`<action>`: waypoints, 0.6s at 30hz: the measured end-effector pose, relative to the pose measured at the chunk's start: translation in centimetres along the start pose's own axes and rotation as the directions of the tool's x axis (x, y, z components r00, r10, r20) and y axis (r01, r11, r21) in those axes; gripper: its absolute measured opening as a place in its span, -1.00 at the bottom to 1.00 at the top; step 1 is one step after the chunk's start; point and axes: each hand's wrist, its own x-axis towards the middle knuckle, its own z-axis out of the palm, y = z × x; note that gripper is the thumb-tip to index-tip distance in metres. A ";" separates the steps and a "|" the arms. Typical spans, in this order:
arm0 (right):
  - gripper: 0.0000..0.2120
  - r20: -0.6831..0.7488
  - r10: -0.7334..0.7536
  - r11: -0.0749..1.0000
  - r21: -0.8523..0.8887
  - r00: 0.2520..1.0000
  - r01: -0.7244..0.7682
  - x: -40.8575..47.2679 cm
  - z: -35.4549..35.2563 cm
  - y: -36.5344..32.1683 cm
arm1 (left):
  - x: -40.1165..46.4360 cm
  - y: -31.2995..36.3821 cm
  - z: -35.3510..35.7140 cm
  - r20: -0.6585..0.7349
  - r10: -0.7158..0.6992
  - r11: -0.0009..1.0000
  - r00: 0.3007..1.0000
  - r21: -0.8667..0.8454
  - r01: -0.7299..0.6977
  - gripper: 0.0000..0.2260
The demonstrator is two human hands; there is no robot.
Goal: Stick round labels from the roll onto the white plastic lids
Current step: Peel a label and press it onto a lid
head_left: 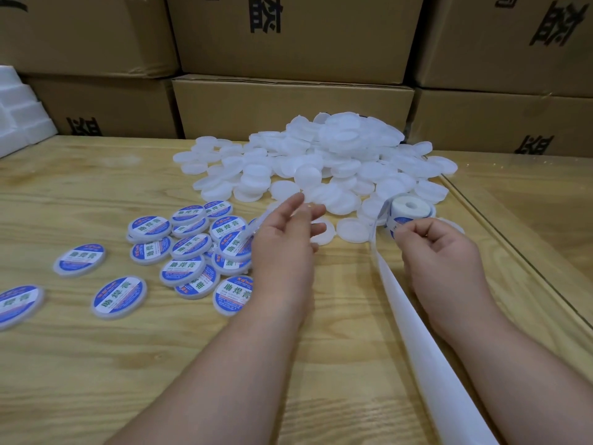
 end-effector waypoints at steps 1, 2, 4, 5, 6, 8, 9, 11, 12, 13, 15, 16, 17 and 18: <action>-0.79 -0.004 0.009 1.000 0.014 1.000 -0.009 0.1 0.0 0.0 | -0.4 -0.4 0.2 0.036 0.088 0.986 0.995 0.142 -0.092 -0.83; -0.78 -0.006 0.013 1.000 0.029 1.000 -0.013 0.1 0.0 0.0 | -0.7 -0.9 0.4 0.103 0.169 0.939 0.980 0.287 -0.192 -0.79; -0.78 -0.004 0.009 0.999 0.035 1.000 -0.009 0.1 0.0 0.0 | -1.5 -1.5 0.7 0.286 0.247 0.739 0.926 0.563 -0.370 -0.73; -0.79 -0.004 0.003 1.000 0.031 1.000 -0.003 0.1 0.1 0.0 | -1.8 -1.7 0.7 0.363 0.256 0.611 0.896 0.657 -0.441 -0.67; -0.80 -0.004 -0.003 1.000 0.028 1.000 0.003 0.1 0.1 0.1 | -1.7 -1.8 0.6 0.410 0.248 0.513 0.878 0.713 -0.478 -0.62; -0.82 -0.001 -0.009 0.999 0.033 1.000 0.009 0.1 0.1 0.2 | -1.7 -1.5 0.4 0.414 0.179 0.423 0.893 0.787 -0.449 -0.54; -0.82 0.001 -0.008 0.999 0.037 1.000 0.008 0.1 0.1 0.2 | -1.7 -1.3 0.3 0.400 0.135 0.399 0.907 0.816 -0.419 -0.51; -0.80 -0.001 -0.003 0.999 0.040 1.000 0.003 0.2 0.1 0.2 | -1.9 -1.3 0.4 0.399 0.072 0.343 0.914 0.851 -0.398 -0.51; -0.79 -0.002 -0.001 0.999 0.039 1.000 0.001 0.2 0.1 0.2 | -2.1 -1.3 0.5 0.404 0.060 0.318 0.913 0.859 -0.401 -0.52; -0.79 -0.002 0.000 0.999 0.037 1.000 0.000 0.2 0.1 0.2 | -2.2 -1.3 0.5 0.405 0.057 0.301 0.912 0.865 -0.403 -0.53; -0.80 0.009 0.001 0.999 0.034 1.000 -0.002 0.1 0.1 0.1 | -2.1 -1.4 0.6 0.401 0.068 0.286 0.914 0.870 -0.403 -0.56; -0.80 0.014 0.005 1.000 0.029 1.000 -0.006 0.1 0.1 0.1 | -2.1 -1.4 0.6 0.396 0.075 0.287 0.915 0.870 -0.400 -0.58; -0.79 0.018 0.010 1.000 0.019 1.000 -0.011 0.0 0.1 0.1 | -2.0 -1.5 0.5 0.394 0.082 0.293 0.915 0.868 -0.400 -0.59; -0.78 0.020 0.013 1.000 0.004 1.000 -0.013 0.0 0.2 0.1 | -2.0 -1.6 0.5 0.396 0.092 0.299 0.914 0.864 -0.405 -0.61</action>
